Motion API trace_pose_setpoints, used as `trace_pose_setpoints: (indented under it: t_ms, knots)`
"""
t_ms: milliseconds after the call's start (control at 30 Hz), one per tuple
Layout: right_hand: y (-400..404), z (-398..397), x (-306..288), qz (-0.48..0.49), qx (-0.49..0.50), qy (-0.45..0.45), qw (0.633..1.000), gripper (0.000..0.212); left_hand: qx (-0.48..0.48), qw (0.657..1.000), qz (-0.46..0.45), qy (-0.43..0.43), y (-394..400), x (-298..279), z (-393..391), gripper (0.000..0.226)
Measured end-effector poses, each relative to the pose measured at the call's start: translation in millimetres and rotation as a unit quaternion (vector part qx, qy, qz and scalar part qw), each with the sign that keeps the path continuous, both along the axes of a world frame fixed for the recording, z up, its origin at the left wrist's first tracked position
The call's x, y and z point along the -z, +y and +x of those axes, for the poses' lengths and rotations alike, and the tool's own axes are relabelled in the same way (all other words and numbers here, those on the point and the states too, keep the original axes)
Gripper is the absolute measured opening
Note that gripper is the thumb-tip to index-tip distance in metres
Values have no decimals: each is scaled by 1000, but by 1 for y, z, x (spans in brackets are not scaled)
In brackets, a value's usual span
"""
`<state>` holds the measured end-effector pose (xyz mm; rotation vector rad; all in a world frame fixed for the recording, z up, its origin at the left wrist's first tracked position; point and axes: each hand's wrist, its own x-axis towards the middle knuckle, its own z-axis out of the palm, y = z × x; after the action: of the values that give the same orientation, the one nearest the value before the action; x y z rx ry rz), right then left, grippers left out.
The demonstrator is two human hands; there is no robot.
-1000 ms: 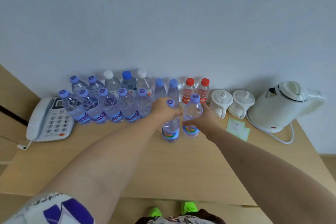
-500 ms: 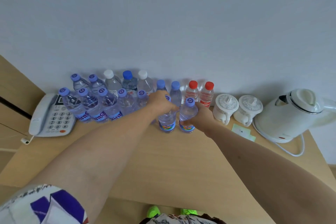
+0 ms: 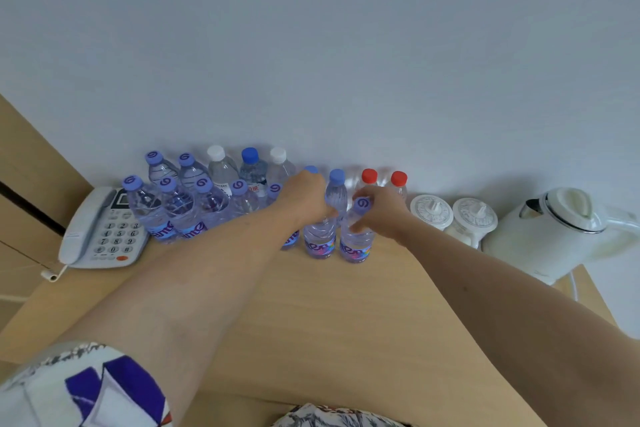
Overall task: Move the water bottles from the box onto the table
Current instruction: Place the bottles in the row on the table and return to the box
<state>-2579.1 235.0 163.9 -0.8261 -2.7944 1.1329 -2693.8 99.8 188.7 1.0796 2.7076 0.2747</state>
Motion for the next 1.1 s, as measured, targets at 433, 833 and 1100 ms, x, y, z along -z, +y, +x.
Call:
trace_pose_setpoints:
  t_ms: [433, 833, 1100]
  knots:
    - [-4, -17, 5, 64, 10, 0, 998, 40, 66, 997, -32, 6, -5, -11, -6, 21]
    - [-12, -25, 8, 45, 9, 34, 998, 43, 15, 1000, -7, -9, -2, -9, -17, 49]
    - [-7, -27, 0, 96, 11, -14, 995, 45, 62, 997, -47, -28, -3, -15, -23, 32]
